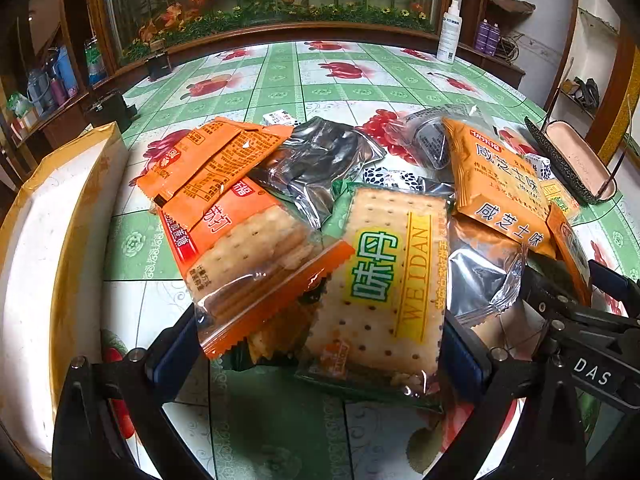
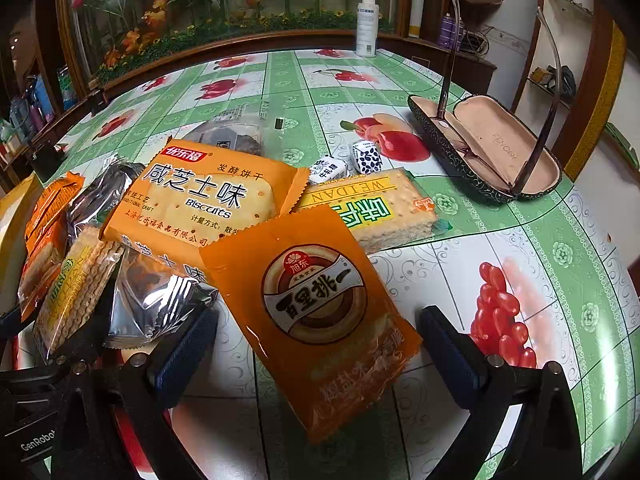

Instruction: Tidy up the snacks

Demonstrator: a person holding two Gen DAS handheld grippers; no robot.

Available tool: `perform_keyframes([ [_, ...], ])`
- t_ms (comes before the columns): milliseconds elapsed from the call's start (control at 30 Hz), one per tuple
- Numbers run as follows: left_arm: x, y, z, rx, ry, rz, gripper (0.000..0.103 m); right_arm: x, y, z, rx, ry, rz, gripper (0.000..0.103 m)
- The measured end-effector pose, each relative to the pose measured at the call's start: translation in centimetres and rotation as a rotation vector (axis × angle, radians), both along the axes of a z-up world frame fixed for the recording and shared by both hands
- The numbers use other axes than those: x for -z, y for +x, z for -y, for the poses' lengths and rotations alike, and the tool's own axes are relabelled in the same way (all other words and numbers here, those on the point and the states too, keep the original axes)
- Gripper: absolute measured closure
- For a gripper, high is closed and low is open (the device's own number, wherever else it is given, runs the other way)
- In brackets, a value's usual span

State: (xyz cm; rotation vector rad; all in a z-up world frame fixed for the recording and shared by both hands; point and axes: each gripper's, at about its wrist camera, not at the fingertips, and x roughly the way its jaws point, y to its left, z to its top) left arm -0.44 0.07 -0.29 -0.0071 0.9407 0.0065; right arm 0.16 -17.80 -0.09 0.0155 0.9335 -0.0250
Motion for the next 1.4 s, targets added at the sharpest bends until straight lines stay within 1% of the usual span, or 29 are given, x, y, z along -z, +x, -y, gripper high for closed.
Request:
perform_keyframes([
  [267,0.0,0.0,0.0,0.0,0.0,0.0,0.0,0.0,0.1,0.0,-0.011,0.0,-0.006,0.001],
  [333,0.0,0.0,0.0,0.0,0.0,0.0,0.0,-0.1,0.3,0.2,-0.04,0.002,-0.038,0.001],
  [400,0.0,0.0,0.0,0.0,0.001,0.0,0.0,-0.1,0.4,0.5,-0.105,0.005,-0.068,0.001],
  [467,0.0,0.0,0.0,0.0,0.0,0.0,0.0,0.0,-0.2,0.7,-0.151,0.006,-0.058,0.001],
  [500,0.0,0.0,0.0,-0.001,0.0,0.0,0.0,0.0,-0.6,0.8,-0.157,0.004,-0.056,0.001],
  [600,-0.1,-0.1,-0.1,0.013,0.0,-0.008,0.0,-0.3,-1.6,1.8,-0.181,0.071,-0.065,0.001],
  [700,-0.4,-0.7,-0.4,0.063,-0.001,-0.033,0.0,-0.3,-2.7,2.1,-0.199,0.067,-0.073,0.001],
  [767,-0.5,-1.5,-0.5,0.094,0.0,-0.045,0.0,-0.9,-3.4,2.9,-0.198,0.114,-0.051,0.001],
  [800,-0.5,-2.1,-0.5,0.105,-0.001,-0.051,0.0,-1.1,-3.6,3.1,-0.204,0.131,-0.054,0.001],
  [833,-0.7,-2.4,-0.7,0.121,-0.018,-0.062,0.0,-1.3,-3.7,3.3,-0.208,0.145,-0.053,0.001],
  [900,-1.0,-3.3,-1.4,0.15,-0.085,-0.064,0.0,-1.7,-4.4,3.7,-0.201,0.156,-0.019,0.001],
  [933,-1.1,-3.7,-1.7,0.159,-0.107,-0.065,0.0,-1.8,-4.7,3.8,-0.201,0.153,-0.008,0.001],
  [1033,-1.5,-5.3,-2.7,0.169,-0.139,-0.057,0.0,-2.4,-5.0,4.0,-0.213,0.138,0.026,0.003],
  [1133,-2.1,-6.6,-3.5,0.179,-0.192,-0.027,0.0,-3.1,-4.4,4.0,-0.238,0.127,0.03,0.003],
  [1233,-2.3,-7.3,-3.8,0.186,-0.199,-0.008,0.001,-3.2,-3.4,3.7,-0.251,0.109,0.025,0.003],
  [1300,-2.4,-7.5,-3.6,0.184,-0.192,0.0,0.001,-2.7,-2.5,3.7,-0.251,0.117,0.009,0.003],
  [1333,-2.6,-7.6,-3.5,0.187,-0.192,0.007,0.001,-2.4,-2.0,3.7,-0.243,0.117,0.004,0.004],
  [1367,-2.8,-7.7,-3.4,0.192,-0.193,0.014,0.001,-2.1,-1.6,3.6,-0.238,0.115,-0.004,0.011],
  [1400,-2.9,-7.7,-3.5,0.191,-0.194,0.018,0.001,-1.8,-1.2,3.6,-0.234,0.113,-0.012,0.026],
])
